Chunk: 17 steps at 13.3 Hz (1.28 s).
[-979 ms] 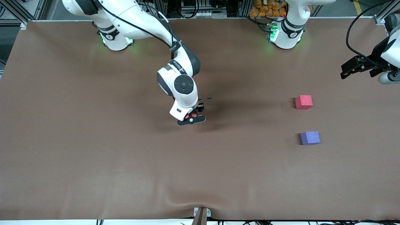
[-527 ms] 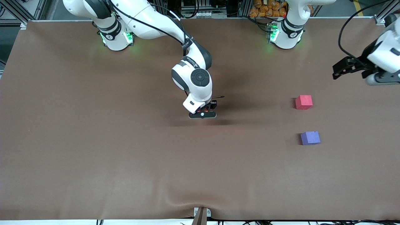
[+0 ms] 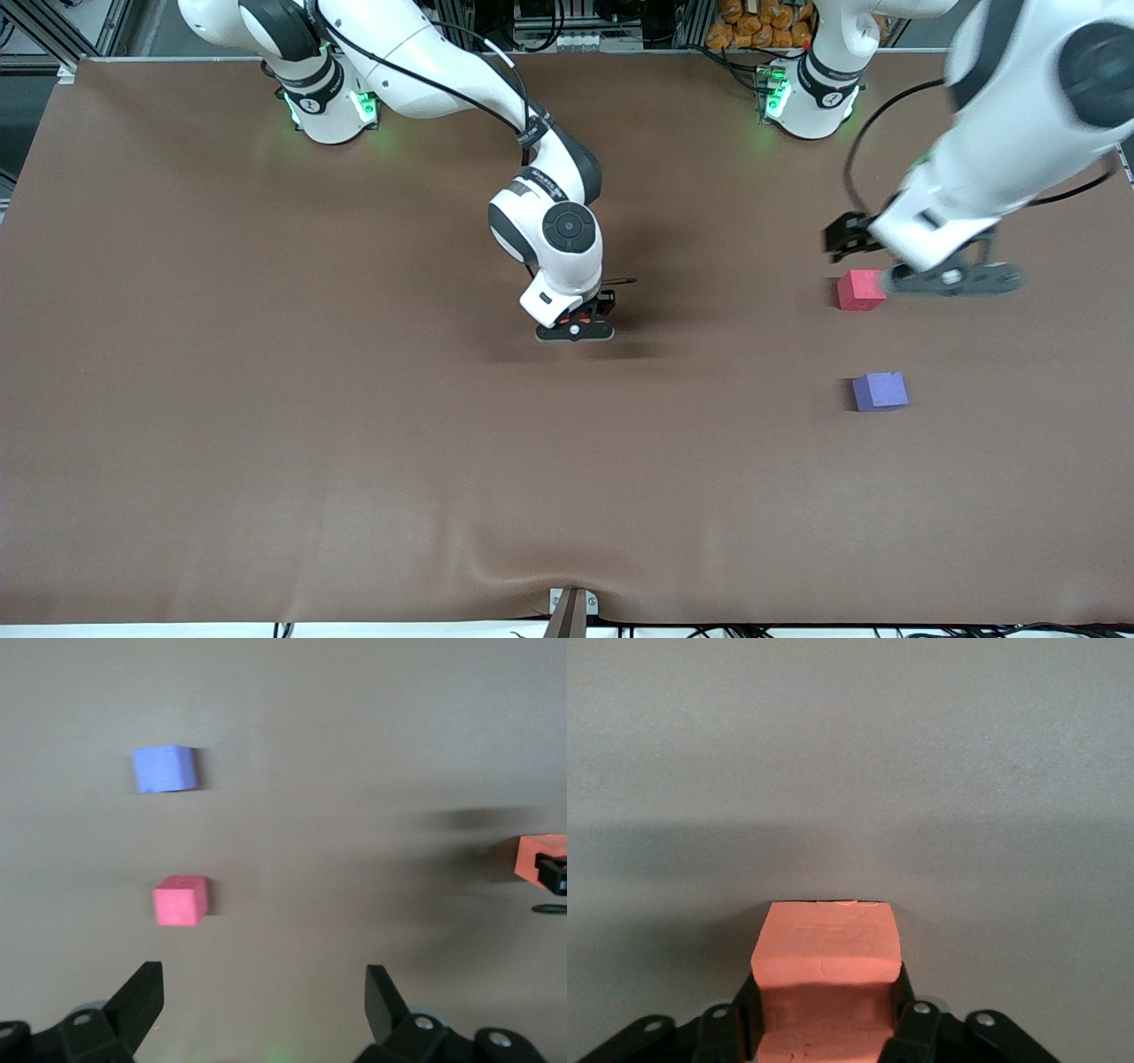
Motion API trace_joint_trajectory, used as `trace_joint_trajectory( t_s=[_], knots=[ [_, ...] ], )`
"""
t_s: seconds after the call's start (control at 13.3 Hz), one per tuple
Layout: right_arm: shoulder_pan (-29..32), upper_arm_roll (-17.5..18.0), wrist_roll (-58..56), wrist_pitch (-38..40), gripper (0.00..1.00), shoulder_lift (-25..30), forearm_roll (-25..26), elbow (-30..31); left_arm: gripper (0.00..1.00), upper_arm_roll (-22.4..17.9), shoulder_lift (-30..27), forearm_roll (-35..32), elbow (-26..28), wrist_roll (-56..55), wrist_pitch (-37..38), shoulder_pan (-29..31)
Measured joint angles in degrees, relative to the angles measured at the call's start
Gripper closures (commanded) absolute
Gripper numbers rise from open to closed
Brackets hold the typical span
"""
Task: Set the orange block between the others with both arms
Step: 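Reach the left gripper to the orange cube held by the right gripper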
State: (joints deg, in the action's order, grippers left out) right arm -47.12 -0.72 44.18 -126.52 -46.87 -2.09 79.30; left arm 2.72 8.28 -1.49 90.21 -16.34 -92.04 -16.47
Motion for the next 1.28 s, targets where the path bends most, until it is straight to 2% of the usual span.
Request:
trace_joint_trajectory(
  t_s=[0.23, 0.45, 0.75, 0.98, 1.28],
  knots=[
    [-1.30, 0.01, 0.03, 0.02, 0.00, 0.11, 0.01, -1.11, 0.00, 0.10, 3.84, 0.00, -0.06, -1.84, -3.81, -2.66],
    [-1.09, -0.81, 0.07, 0.37, 0.00, 1.42, 0.01, -2.57, 0.00, 0.11, 5.17, 0.00, -0.09, -4.19, -4.60, -4.83],
    [3.88, -1.34, -1.52, 3.99, 0.00, 4.51, 0.00, -2.77, 0.00, 0.12, 5.90, 0.00, -0.01, -5.30, -5.22, -6.13],
    [7.71, -1.47, -5.32, 4.97, 0.00, 5.44, 0.00, -2.77, 0.00, 0.27, 9.07, 0.01, 0.04, -5.85, -10.52, -7.78],
    [12.96, -1.50, -12.64, 7.92, 0.00, 5.78, 0.00, -2.72, 0.00, 0.58, 14.85, 0.01, -2.15, -22.37, -16.50, -14.42]
  ],
)
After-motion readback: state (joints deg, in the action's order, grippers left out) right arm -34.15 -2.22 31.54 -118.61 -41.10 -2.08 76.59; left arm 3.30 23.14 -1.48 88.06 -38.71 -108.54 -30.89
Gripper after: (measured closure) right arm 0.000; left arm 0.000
